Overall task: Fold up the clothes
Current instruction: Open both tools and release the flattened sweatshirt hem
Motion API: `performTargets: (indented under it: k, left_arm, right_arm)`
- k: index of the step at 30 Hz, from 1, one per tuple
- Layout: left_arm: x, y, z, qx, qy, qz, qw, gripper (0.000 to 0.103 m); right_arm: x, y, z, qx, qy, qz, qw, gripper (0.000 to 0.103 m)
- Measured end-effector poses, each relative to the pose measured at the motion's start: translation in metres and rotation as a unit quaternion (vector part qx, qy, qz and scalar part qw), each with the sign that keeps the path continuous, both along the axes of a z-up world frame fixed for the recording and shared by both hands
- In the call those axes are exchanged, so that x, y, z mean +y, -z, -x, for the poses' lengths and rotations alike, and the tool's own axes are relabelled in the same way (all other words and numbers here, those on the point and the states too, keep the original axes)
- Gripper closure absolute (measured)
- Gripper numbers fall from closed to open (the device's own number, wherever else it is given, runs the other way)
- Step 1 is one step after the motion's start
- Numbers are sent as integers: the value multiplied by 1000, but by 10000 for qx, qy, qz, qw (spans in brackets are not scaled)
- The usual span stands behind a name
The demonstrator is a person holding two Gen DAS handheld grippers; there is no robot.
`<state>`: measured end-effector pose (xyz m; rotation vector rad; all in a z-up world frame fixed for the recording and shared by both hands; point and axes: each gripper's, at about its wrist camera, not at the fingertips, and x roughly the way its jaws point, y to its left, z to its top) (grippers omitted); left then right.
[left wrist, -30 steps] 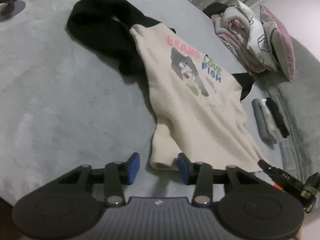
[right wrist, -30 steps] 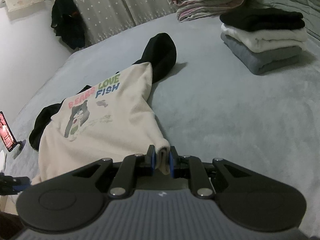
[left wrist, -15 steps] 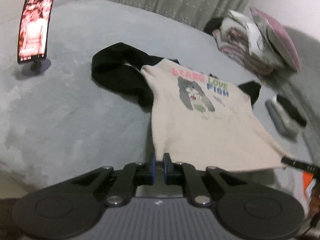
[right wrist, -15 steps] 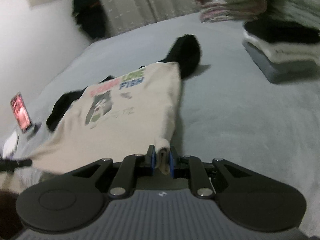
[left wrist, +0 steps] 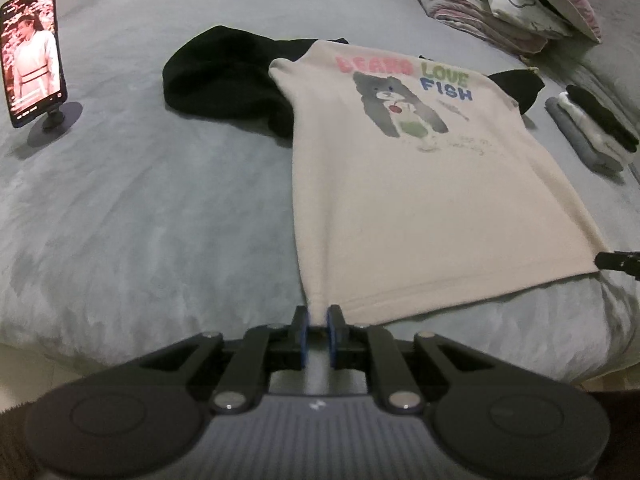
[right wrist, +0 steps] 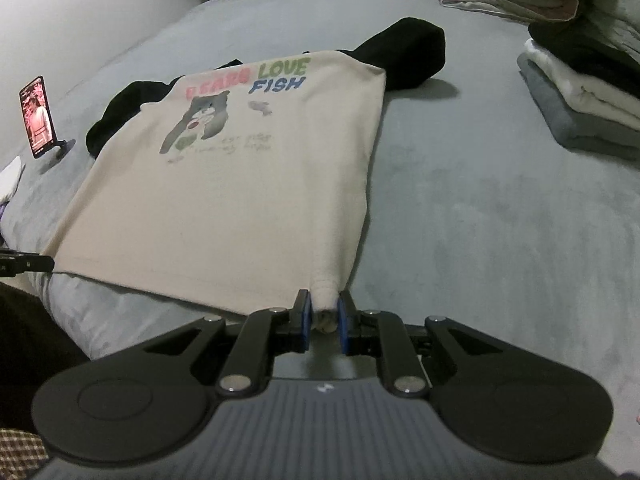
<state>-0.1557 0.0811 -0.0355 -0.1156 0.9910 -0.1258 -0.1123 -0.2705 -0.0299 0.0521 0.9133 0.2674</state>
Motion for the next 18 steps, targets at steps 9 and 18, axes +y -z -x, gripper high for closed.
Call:
performTargets:
  k: [9,18]
  left_arm:
    - [11,-8,-15,-77,-30,171,9998,56]
    - [-16,-28,-67,-437,407,161,9981,56]
  right_arm:
    - [-11,-12,-6,-257,263,-128,9992,49]
    - [-30,-27,-46,-222,1123,-709,9909,49]
